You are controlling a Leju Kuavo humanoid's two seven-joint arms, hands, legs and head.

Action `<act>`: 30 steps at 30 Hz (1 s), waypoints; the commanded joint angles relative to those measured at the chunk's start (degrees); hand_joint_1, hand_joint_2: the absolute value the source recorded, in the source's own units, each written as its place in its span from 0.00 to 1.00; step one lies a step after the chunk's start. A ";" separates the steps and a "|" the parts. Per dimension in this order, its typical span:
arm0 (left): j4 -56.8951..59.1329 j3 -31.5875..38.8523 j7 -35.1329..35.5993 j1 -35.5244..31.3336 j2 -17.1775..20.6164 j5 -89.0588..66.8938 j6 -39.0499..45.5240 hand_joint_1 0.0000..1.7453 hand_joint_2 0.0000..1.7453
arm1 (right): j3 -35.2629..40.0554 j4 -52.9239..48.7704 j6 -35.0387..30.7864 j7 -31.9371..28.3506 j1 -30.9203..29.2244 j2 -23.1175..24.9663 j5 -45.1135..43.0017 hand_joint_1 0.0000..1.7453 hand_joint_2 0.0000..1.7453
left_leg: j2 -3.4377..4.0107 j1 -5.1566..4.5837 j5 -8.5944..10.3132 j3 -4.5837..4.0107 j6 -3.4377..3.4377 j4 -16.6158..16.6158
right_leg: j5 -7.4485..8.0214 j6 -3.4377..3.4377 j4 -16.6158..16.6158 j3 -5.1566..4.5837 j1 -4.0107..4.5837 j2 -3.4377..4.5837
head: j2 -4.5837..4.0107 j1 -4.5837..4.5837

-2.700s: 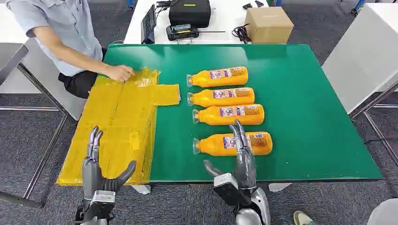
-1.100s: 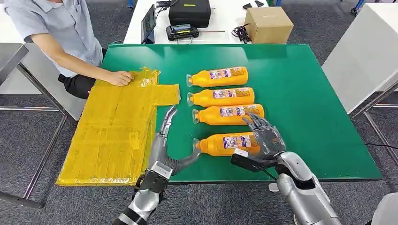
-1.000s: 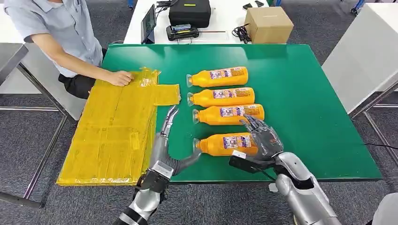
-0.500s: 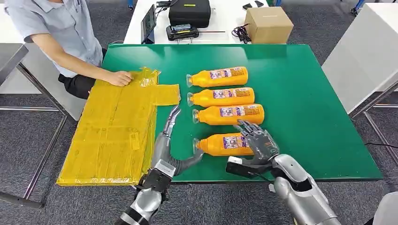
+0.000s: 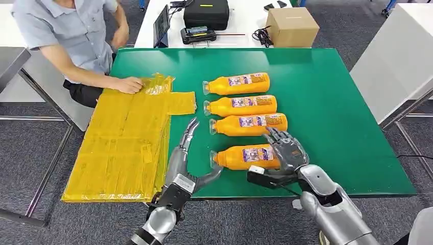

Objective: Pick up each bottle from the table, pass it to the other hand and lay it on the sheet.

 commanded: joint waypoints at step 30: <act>3.38 -5.04 5.12 -2.31 1.79 -0.35 -3.99 0.00 1.00 | 7.05 7.69 10.96 3.43 -5.02 -8.55 -11.31 0.00 1.00 | -0.02 0.02 -0.04 0.15 -0.07 -0.02 | -0.04 -0.09 -0.05 0.16 0.03 -0.03 | 0.00 0.00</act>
